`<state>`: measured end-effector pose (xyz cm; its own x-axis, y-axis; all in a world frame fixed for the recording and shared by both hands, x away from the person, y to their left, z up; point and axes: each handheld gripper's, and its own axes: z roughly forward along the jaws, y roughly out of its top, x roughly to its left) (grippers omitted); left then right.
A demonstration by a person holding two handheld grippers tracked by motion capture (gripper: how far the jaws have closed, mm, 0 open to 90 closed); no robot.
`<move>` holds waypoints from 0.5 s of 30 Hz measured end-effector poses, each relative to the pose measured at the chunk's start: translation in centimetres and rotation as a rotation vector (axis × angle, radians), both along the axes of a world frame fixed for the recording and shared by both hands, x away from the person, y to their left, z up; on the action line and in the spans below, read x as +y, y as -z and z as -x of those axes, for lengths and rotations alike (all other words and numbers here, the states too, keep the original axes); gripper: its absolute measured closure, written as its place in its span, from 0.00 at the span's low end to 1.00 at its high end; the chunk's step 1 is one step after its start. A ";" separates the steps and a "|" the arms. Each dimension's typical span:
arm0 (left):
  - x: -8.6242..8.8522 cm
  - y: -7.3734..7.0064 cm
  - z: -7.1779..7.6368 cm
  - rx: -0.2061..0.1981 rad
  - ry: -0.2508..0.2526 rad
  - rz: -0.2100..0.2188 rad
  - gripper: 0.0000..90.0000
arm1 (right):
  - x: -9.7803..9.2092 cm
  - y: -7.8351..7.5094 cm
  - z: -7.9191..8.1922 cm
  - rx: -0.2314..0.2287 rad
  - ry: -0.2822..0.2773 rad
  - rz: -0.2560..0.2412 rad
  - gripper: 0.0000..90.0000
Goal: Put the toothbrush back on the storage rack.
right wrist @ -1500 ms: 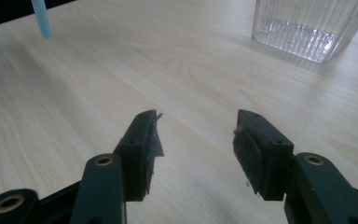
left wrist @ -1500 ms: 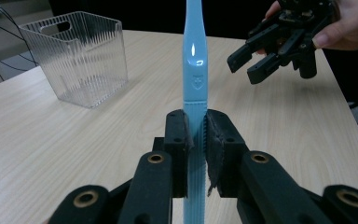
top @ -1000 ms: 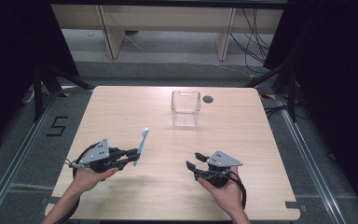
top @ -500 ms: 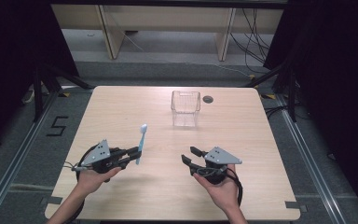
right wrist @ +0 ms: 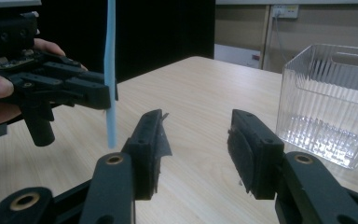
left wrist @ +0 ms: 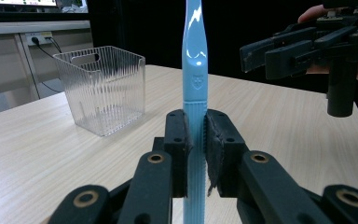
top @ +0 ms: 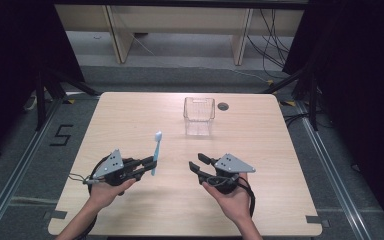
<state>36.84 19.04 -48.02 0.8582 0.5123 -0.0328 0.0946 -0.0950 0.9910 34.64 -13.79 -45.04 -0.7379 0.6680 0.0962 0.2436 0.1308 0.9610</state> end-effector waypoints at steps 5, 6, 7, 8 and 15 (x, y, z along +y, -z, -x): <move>-0.5 -0.1 0.0 -0.007 -0.011 0.000 0.87 | 0.3 -0.4 -0.1 -0.009 -0.001 -0.024 0.63; -0.6 -0.1 0.0 -0.006 -0.013 0.000 0.87 | 0.4 -0.5 0.0 -0.001 0.004 -0.041 0.63; -0.6 -0.1 0.0 -0.006 -0.013 0.000 0.87 | 0.4 -0.5 0.0 -0.001 0.004 -0.041 0.63; -0.8 -0.1 0.0 -0.007 -0.014 0.000 0.87 | 0.5 -0.6 -0.1 -0.006 -0.004 -0.043 0.63; -1.5 -0.1 0.0 -0.003 -0.019 0.004 0.87 | 1.3 -1.0 -0.2 -0.018 -0.017 -0.071 0.64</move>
